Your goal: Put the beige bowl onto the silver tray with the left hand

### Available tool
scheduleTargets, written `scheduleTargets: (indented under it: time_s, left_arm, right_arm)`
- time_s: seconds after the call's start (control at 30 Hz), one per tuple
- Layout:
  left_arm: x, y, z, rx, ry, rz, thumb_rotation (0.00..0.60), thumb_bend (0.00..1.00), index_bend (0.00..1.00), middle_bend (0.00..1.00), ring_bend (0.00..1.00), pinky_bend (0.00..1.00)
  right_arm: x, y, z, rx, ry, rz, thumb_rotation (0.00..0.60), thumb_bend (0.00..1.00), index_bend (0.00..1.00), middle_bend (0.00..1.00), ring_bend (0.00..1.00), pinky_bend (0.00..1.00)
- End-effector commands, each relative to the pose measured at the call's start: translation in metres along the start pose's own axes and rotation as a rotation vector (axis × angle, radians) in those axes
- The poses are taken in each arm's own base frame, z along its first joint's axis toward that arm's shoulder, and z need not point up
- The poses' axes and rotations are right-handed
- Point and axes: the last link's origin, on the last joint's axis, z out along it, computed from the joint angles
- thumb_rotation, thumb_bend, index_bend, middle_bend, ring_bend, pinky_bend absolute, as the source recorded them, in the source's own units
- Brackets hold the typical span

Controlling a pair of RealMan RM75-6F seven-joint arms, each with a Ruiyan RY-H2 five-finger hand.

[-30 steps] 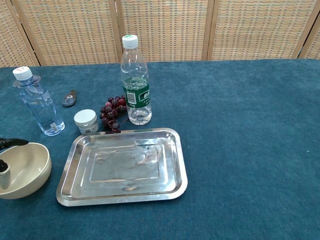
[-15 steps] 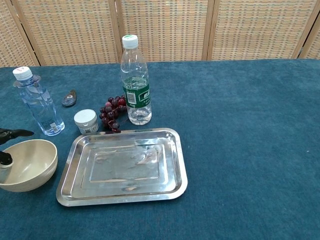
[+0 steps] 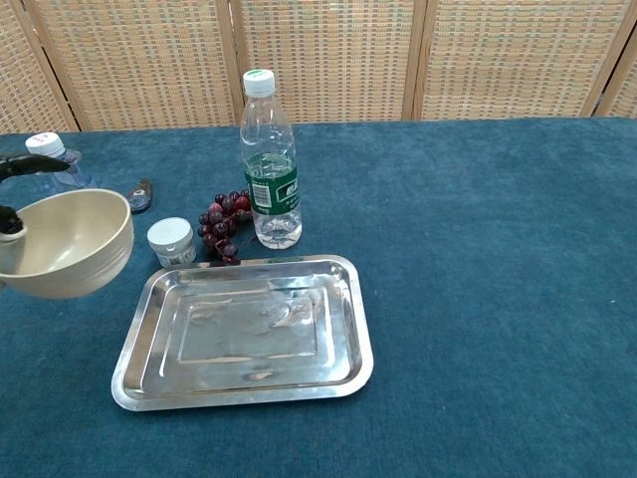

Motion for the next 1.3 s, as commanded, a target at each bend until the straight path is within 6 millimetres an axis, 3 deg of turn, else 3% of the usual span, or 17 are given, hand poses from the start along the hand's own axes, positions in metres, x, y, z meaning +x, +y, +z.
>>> scheduleTargets:
  time_s: [0.03,0.33,0.57,0.63,0.73,0.83,1.03,1.3]
  left_arm:
    - [-0.001,0.019,0.025,-0.057,-0.014,0.031,0.600,0.44,0.64,0.00,0.00,0.00]
    - [-0.034,0.065,0.070,-0.117,-0.080,0.081,0.600,0.44,0.64,0.00,0.00,0.00]
    - [-0.052,0.080,0.085,-0.124,-0.104,0.086,0.600,0.44,0.63,0.00,0.00,0.00]
    - [-0.054,0.082,0.086,-0.120,-0.106,0.083,0.600,0.42,0.51,0.00,0.00,0.00]
    - [-0.057,0.078,0.085,-0.093,-0.141,0.103,0.600,0.25,0.17,0.00,0.00,0.00]
    - [-0.049,0.077,0.084,-0.072,-0.137,0.085,0.600,0.09,0.01,0.00,0.00,0.00]
    - [-0.025,0.063,0.074,-0.023,-0.083,0.045,0.600,0.01,0.00,0.00,0.00,0.00]
    - [0.019,0.015,0.037,0.097,0.053,-0.009,0.600,0.00,0.00,0.00,0.00,0.00]
  right_arm:
    - [0.000,0.000,0.000,0.000,-0.001,-0.001,0.600,0.00,0.02,0.00,0.00,0.00]
    - [-0.001,0.002,0.003,-0.013,0.000,-0.007,0.600,0.00,0.02,0.00,0.00,0.00]
    - [0.000,0.005,0.004,-0.023,-0.001,-0.005,0.600,0.00,0.02,0.00,0.00,0.00]
    - [0.000,0.006,0.005,-0.024,-0.001,-0.003,0.600,0.00,0.02,0.00,0.00,0.00]
    - [0.000,0.006,0.005,-0.024,0.000,-0.004,0.600,0.00,0.02,0.00,0.00,0.00]
    - [0.000,0.005,0.005,-0.021,-0.001,-0.004,0.600,0.00,0.02,0.00,0.00,0.00]
    - [0.000,0.004,0.004,-0.016,-0.001,-0.004,0.600,0.00,0.02,0.00,0.00,0.00]
    - [-0.001,0.001,0.003,-0.008,-0.003,-0.006,0.600,0.00,0.02,0.00,0.00,0.00]
